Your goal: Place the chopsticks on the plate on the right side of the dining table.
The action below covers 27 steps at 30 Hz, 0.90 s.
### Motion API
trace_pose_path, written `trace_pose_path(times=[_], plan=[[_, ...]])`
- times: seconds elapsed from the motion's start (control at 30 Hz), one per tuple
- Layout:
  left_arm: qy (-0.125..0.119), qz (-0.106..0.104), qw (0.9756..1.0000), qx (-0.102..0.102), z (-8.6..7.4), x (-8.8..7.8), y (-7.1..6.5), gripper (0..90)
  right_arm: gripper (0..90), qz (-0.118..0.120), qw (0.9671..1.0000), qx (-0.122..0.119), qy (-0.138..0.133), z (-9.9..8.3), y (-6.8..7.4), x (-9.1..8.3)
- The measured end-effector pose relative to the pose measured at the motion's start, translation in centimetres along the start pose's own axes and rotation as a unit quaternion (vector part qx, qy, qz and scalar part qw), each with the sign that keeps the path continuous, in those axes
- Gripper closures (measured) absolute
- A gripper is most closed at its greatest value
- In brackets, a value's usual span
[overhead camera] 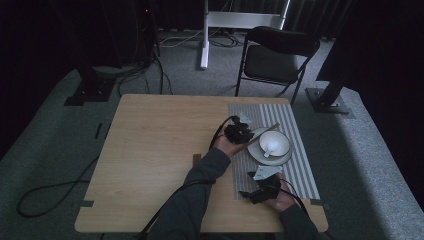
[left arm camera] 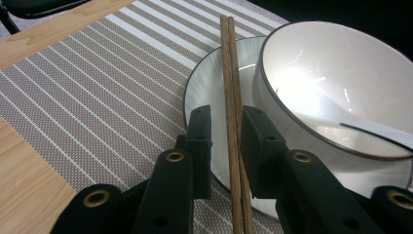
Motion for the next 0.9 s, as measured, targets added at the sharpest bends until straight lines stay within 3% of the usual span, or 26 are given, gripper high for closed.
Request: trace_pose_path(times=[0.47, 0.9], plan=[[-0.009, 0.006, 0.9999, 0.001, -1.4, -2.5, 0.7, 68.9, 20.1, -0.007, 0.9999, 0.007, -0.004, 0.0, -0.1, -0.1], [0.005, 0.002, 1.0000, 0.005, -3.8, -3.2, 0.6, 66.9, 29.6, -0.019, 0.9994, 0.015, -0.023, 0.4, -0.1, -1.0]])
Point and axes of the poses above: each handheld gripper's, and its own axes: x roughly forward along the jaws, z roughly out of its top, y roughly to its left, the point moved 5 cm from there along x, roughly forward along the jaws, and after that the axes turned 10 degrees about z, right-handed, at the moved point
